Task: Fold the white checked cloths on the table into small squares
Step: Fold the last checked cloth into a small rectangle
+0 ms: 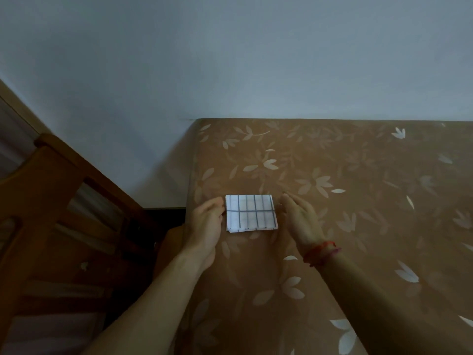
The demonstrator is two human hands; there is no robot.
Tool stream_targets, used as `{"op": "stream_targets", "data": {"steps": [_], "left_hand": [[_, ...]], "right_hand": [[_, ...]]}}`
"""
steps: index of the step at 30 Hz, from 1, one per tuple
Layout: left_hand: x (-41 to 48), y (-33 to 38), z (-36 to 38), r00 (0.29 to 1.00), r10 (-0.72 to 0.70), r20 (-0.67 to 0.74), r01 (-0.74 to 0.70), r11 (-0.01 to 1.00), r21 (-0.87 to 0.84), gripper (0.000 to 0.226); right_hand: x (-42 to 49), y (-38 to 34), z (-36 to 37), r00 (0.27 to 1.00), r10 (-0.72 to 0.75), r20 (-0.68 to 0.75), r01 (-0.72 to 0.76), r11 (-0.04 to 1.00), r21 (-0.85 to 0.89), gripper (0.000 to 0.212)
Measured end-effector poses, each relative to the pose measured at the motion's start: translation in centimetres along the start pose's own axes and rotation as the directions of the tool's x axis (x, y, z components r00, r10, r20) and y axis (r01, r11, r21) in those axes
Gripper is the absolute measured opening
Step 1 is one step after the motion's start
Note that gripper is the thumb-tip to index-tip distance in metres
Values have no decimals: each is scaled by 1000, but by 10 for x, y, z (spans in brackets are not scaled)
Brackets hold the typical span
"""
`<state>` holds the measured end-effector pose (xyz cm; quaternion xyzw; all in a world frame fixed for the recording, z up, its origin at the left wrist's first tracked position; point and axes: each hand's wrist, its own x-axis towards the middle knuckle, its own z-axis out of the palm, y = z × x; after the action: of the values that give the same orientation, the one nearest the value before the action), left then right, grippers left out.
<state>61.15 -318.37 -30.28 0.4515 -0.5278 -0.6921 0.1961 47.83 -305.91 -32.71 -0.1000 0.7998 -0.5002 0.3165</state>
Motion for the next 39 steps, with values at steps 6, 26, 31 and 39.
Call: {"op": "stream_targets", "data": {"steps": [6, 26, 31, 39], "left_hand": [[-6, -1, 1, 999, -12, 30, 13, 999, -46, 26], [-5, -2, -1, 998, -29, 62, 30, 1000, -6, 27], [-3, -3, -1, 998, -12, 69, 12, 1000, -2, 32], [-23, 6, -9, 992, 82, 99, -102, 970, 219, 20]], "right_hand": [[-9, -27, 7, 1000, -29, -12, 31, 973, 228, 39], [-11, -30, 7, 1000, 4, -14, 0, 960, 278, 36], [-12, -30, 7, 1000, 10, -9, -8, 967, 256, 36], [-25, -25, -4, 996, -86, 2, 85, 994, 68, 48]]}}
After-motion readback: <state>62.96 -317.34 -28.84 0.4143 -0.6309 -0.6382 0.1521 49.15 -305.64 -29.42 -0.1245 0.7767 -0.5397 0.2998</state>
